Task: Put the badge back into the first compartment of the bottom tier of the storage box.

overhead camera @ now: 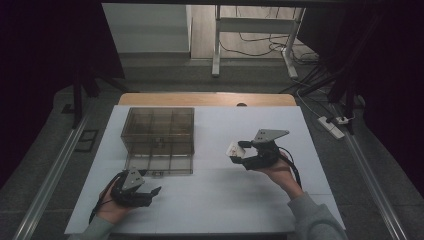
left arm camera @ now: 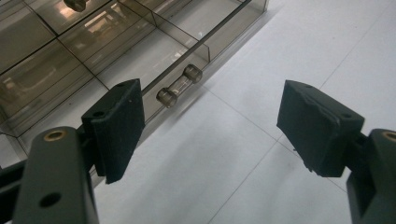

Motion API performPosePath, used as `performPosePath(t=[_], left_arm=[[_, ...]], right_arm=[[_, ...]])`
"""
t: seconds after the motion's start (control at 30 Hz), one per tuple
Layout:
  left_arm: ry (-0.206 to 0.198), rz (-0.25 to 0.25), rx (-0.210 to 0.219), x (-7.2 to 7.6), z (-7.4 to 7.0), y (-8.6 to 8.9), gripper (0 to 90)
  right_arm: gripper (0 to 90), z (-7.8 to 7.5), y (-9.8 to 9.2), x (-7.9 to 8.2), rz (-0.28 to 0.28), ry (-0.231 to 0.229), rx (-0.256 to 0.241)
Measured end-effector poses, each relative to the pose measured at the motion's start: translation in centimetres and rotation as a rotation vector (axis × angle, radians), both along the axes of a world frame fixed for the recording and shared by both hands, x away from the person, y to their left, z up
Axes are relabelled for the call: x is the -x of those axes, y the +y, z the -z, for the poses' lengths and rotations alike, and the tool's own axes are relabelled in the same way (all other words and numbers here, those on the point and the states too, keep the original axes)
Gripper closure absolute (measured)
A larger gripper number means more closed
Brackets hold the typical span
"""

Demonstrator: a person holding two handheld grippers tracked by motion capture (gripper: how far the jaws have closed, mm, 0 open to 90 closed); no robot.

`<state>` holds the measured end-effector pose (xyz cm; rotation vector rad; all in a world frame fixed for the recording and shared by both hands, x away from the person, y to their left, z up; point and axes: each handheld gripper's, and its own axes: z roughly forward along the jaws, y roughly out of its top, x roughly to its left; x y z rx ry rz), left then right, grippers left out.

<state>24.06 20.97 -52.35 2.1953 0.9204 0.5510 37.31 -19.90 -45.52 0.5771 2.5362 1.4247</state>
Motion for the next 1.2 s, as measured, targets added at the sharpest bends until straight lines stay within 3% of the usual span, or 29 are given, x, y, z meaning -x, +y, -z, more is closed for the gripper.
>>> performPosePath(t=[0.23,1.2], left_arm=[[-0.001,0.0,0.0,0.0,0.0,0.0,23.1],[-0.007,0.004,-0.004,0.1,0.0,0.0,23.1]], right_arm=[[33.0,-0.3,1.3,-0.2,-0.015,-0.006,-0.018],[33.0,0.0,6.1,-0.3,-0.101,-0.011,-0.01]])
